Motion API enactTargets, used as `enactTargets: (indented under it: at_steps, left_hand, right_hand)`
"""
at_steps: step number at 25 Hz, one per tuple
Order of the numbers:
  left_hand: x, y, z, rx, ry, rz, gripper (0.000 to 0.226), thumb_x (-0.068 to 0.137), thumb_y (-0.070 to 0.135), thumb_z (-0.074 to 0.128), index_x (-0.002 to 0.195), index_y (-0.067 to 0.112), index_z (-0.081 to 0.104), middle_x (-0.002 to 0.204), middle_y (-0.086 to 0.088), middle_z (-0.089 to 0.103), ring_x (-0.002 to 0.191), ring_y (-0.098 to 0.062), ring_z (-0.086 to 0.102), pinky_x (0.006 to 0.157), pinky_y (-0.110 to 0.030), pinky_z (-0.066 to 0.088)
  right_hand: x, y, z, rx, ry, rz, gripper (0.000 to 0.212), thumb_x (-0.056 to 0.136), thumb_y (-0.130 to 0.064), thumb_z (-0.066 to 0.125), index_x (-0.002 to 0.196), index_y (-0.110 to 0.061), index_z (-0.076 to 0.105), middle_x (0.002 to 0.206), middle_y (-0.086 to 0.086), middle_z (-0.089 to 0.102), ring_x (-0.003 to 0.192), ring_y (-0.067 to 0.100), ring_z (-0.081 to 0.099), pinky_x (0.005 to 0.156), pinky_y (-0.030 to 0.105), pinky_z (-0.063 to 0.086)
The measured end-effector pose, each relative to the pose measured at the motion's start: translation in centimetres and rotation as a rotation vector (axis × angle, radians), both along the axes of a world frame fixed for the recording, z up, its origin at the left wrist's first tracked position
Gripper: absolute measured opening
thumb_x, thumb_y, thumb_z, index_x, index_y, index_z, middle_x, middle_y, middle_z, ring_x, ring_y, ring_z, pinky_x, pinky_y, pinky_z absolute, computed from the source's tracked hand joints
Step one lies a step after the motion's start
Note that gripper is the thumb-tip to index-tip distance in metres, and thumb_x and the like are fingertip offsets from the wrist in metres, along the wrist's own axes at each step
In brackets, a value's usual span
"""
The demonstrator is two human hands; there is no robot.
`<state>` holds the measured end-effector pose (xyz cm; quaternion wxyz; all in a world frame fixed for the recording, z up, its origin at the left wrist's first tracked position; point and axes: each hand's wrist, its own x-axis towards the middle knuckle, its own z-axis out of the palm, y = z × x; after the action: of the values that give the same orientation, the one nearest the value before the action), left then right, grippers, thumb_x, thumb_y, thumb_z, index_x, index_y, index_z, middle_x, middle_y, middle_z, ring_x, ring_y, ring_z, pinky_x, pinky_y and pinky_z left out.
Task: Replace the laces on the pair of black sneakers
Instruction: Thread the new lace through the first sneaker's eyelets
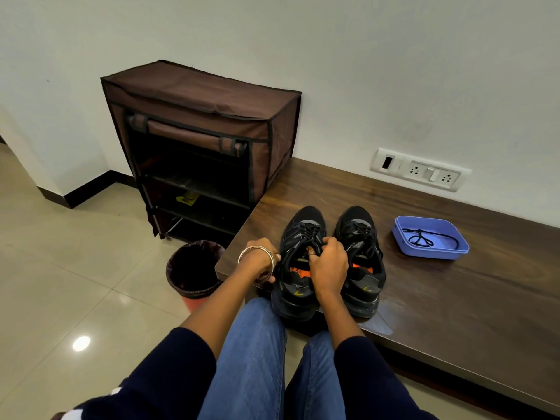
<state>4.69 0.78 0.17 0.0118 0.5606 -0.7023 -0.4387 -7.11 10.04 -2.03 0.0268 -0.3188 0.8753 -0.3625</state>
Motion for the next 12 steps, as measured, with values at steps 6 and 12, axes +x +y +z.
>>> enactTargets:
  at_steps: [6,12]
  left_hand:
    - [0.4,-0.6,0.5,-0.255,-0.142,-0.148,0.011,0.079,0.035,0.071,0.075,0.026,0.076,0.09,-0.001,0.071,0.096,-0.028,0.063,0.089,-0.041,0.053]
    - [1.0,-1.6,3.5,-0.208,0.076,0.031,0.036,0.076,0.04,0.06,0.048,0.018,0.059,0.061,0.007,0.068,0.084,-0.018,0.063,0.095,-0.042,0.044]
  right_hand:
    - [0.1,0.1,0.1,0.013,0.025,0.003,0.04,0.088,-0.023,0.068,0.123,-0.008,0.056,0.118,0.008,0.058,0.113,0.026,0.054,0.089,0.036,0.046]
    - [-0.1,0.1,0.7,0.103,0.029,0.066,0.043,0.088,-0.024,0.069,0.124,-0.008,0.053,0.124,0.009,0.054,0.116,0.027,0.051,0.091,0.036,0.046]
